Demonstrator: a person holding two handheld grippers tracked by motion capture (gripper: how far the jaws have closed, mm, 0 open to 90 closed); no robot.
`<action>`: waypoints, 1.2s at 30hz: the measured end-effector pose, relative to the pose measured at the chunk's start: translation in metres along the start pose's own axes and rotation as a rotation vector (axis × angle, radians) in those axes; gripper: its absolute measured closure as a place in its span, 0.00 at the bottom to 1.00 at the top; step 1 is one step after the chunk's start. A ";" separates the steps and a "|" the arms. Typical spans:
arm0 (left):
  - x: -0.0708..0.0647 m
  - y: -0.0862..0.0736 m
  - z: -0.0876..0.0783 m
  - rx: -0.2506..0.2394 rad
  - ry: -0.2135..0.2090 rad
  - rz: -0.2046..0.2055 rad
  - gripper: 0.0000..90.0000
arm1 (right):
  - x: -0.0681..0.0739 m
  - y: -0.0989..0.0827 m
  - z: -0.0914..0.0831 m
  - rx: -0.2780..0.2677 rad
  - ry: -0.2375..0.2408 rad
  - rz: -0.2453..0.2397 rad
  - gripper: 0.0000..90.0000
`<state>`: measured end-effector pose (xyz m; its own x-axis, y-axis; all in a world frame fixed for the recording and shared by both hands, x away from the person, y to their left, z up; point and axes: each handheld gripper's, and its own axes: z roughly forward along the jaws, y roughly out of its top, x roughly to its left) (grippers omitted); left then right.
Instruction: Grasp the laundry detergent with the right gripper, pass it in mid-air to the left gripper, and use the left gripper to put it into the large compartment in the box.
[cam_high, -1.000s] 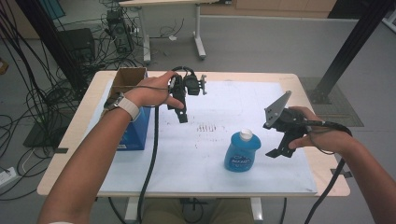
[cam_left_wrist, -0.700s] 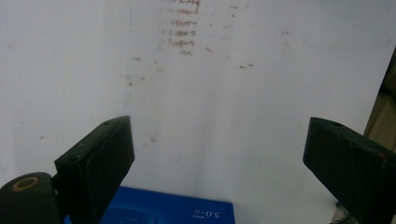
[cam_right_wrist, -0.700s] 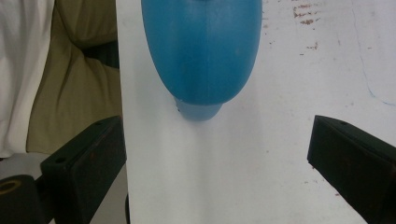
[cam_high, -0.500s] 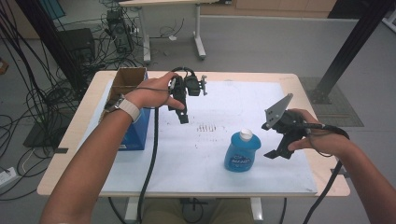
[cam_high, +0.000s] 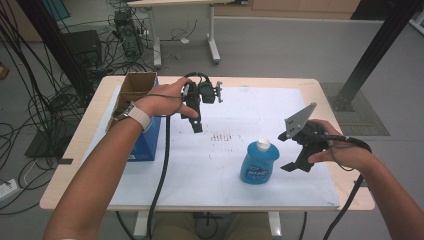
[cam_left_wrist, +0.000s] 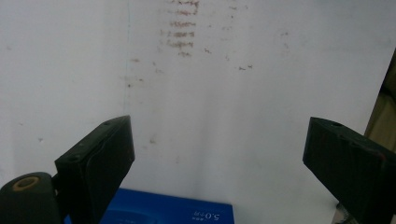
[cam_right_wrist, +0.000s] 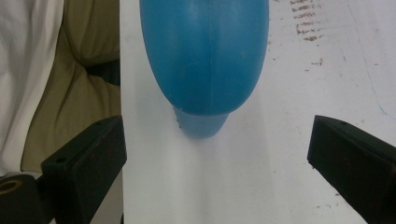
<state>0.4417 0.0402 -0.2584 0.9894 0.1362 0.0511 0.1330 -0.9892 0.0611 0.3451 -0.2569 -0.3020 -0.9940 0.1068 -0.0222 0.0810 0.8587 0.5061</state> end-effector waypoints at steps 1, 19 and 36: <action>0.000 0.000 0.000 0.000 0.000 0.000 0.10 | 0.000 0.000 0.000 0.000 0.000 0.000 0.05; 0.001 -0.001 0.006 0.008 -0.006 -0.003 0.10 | -0.001 -0.008 0.015 -0.056 0.023 0.007 0.05; 0.001 -0.001 0.007 0.004 -0.007 -0.004 0.10 | -0.001 -0.014 0.025 -0.105 0.033 0.007 0.05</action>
<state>0.4428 0.0407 -0.2652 0.9891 0.1401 0.0442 0.1375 -0.9888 0.0577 0.3473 -0.2559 -0.3308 -0.9955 0.0944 0.0093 0.0814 0.8006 0.5937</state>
